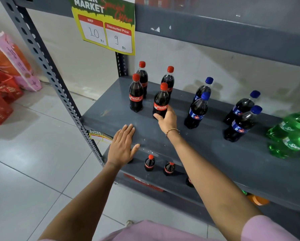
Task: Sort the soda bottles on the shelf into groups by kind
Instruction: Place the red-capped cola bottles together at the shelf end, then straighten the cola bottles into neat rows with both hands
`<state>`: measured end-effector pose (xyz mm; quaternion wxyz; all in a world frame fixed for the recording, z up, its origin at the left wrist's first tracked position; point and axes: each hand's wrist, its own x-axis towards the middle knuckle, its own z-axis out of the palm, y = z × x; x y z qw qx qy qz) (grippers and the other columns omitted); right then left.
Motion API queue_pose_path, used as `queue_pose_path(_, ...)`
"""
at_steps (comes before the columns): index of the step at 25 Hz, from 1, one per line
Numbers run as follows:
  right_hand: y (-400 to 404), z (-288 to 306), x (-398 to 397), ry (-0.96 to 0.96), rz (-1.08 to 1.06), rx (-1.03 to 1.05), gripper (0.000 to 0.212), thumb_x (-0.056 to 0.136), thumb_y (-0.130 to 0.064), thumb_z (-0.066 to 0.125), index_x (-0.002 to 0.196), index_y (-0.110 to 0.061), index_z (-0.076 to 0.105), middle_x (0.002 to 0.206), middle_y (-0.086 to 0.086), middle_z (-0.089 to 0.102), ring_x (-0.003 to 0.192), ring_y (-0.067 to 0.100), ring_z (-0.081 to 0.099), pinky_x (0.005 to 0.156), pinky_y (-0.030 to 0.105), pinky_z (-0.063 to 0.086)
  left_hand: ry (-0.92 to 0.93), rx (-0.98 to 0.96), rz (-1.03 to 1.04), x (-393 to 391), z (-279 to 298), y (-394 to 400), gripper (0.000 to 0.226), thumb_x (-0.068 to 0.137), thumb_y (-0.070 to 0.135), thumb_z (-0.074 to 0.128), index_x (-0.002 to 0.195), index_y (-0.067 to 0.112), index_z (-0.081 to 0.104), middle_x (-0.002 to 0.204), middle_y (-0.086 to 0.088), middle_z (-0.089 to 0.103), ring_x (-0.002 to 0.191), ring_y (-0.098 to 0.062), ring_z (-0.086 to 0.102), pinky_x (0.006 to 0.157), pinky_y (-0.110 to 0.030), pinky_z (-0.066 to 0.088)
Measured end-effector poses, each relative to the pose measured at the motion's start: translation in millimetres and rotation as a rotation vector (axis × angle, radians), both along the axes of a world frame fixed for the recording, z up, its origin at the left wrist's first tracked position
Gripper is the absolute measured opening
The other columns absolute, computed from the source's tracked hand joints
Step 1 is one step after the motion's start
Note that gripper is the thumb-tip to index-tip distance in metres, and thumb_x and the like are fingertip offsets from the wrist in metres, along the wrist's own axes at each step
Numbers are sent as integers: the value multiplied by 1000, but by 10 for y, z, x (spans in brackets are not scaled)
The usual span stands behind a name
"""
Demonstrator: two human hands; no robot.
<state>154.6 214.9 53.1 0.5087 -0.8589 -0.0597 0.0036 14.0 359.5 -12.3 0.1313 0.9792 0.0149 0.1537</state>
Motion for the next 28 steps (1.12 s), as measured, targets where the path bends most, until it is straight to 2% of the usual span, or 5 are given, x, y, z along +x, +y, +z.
queue_pose_path(19, 36, 36, 171, 59, -4, 30, 47, 80, -12, 67, 121, -6, 44, 127, 16, 52, 117, 31, 50, 102, 38, 41, -74, 24, -44, 31, -87, 60, 69, 95, 54, 23, 135, 2, 46, 143, -16, 44, 136, -30, 34, 114, -38, 18)
queue_pose_path(21, -10, 42, 168, 72, 28, 62, 51, 79, -15, 69, 122, -9, 44, 126, 14, 54, 115, 28, 52, 97, 32, 41, -122, 19, -47, 39, -41, 56, 63, 95, 50, 27, 128, 3, 53, 136, -15, 52, 129, -32, 44, 110, -41, 28)
queue_pose_path(24, -83, 28, 138, 130, 60, 131, 65, 74, -15, 74, 127, -11, 37, 126, 9, 56, 113, 22, 53, 91, 27, 40, -208, -184, 49, 251, 211, 100, 50, 98, 46, 24, 102, 11, 59, 102, -10, 63, 92, -30, 58, 81, -40, 45)
queue_pose_path(26, -91, 5, 134, 140, 65, 168, 72, 73, -13, 75, 131, -12, 32, 127, 8, 56, 114, 19, 53, 92, 26, 39, -174, -468, 185, 547, 369, 199, 33, 95, 39, 45, 115, 13, 51, 112, -10, 56, 101, -26, 54, 87, -40, 46)
queue_pose_path(28, -77, 4, 149, 126, 62, 191, 75, 73, -11, 74, 134, -12, 30, 129, 7, 54, 114, 16, 51, 93, 25, 38, -3, -832, 261, 845, 537, 312, 59, 86, 28, 65, 134, 10, 36, 135, -12, 46, 122, -25, 45, 102, -38, 39)
